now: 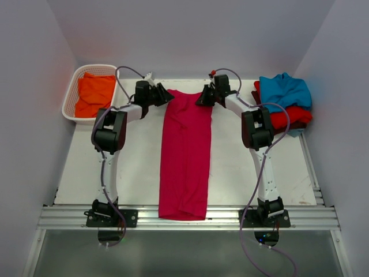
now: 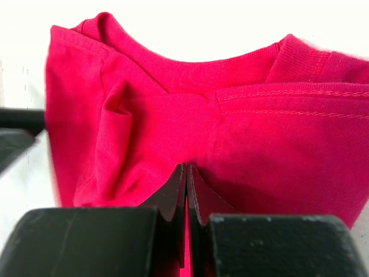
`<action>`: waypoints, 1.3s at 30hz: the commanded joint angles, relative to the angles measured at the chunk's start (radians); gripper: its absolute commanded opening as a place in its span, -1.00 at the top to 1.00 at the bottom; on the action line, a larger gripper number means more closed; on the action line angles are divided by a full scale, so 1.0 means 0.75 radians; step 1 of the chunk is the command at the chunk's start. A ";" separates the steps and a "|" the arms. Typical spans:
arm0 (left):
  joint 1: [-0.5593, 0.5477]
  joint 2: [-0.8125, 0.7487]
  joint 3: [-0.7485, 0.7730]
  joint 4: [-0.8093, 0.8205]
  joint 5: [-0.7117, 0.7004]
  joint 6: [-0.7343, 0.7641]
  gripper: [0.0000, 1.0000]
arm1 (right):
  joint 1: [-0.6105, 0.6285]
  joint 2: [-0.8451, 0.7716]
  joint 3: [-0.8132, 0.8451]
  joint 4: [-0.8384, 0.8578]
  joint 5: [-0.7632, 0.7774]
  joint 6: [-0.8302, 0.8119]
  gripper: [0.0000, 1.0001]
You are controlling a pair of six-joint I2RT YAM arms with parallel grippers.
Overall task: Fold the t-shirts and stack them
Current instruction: Rotate the tshirt 90 degrees
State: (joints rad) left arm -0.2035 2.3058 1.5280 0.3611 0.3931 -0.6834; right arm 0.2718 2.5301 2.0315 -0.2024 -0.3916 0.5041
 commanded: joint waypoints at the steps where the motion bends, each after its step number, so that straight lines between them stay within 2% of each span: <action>1: -0.005 0.053 0.169 0.055 0.147 -0.003 0.11 | -0.025 0.030 -0.040 -0.217 0.111 -0.077 1.00; 5: -0.019 0.100 0.253 -0.015 0.141 0.030 0.11 | -0.025 0.030 -0.036 -0.219 0.111 -0.079 1.00; 10: -0.050 0.190 0.435 -0.236 0.108 0.107 0.11 | -0.025 0.034 -0.033 -0.221 0.105 -0.079 1.00; 14: -0.080 0.243 0.515 -0.269 0.110 0.152 0.11 | -0.025 0.040 -0.029 -0.221 0.101 -0.077 1.00; 21: -0.115 0.325 0.654 -0.528 0.002 0.242 0.14 | -0.025 0.034 -0.029 -0.221 0.099 -0.083 1.00; 28: -0.127 0.294 0.671 -0.641 -0.121 0.316 0.27 | -0.025 0.042 -0.029 -0.213 0.091 -0.073 1.00; 32: -0.140 0.300 0.695 -0.708 -0.188 0.343 0.43 | -0.027 0.042 -0.035 -0.215 0.091 -0.073 1.00; 35: -0.152 0.294 0.687 -0.745 -0.232 0.353 0.32 | -0.027 0.038 -0.033 -0.215 0.093 -0.075 1.00; 36: -0.154 0.284 0.675 -0.737 -0.236 0.351 0.19 | -0.025 0.038 -0.035 -0.215 0.095 -0.075 1.00; 39: -0.156 0.229 0.575 -0.658 -0.226 0.343 -0.03 | -0.025 0.038 -0.033 -0.215 0.099 -0.077 1.00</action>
State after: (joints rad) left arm -0.3244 2.5244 2.0140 -0.0784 0.2829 -0.4591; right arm 0.2718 2.5301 2.0327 -0.2047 -0.3923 0.4965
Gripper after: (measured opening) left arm 0.478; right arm 0.008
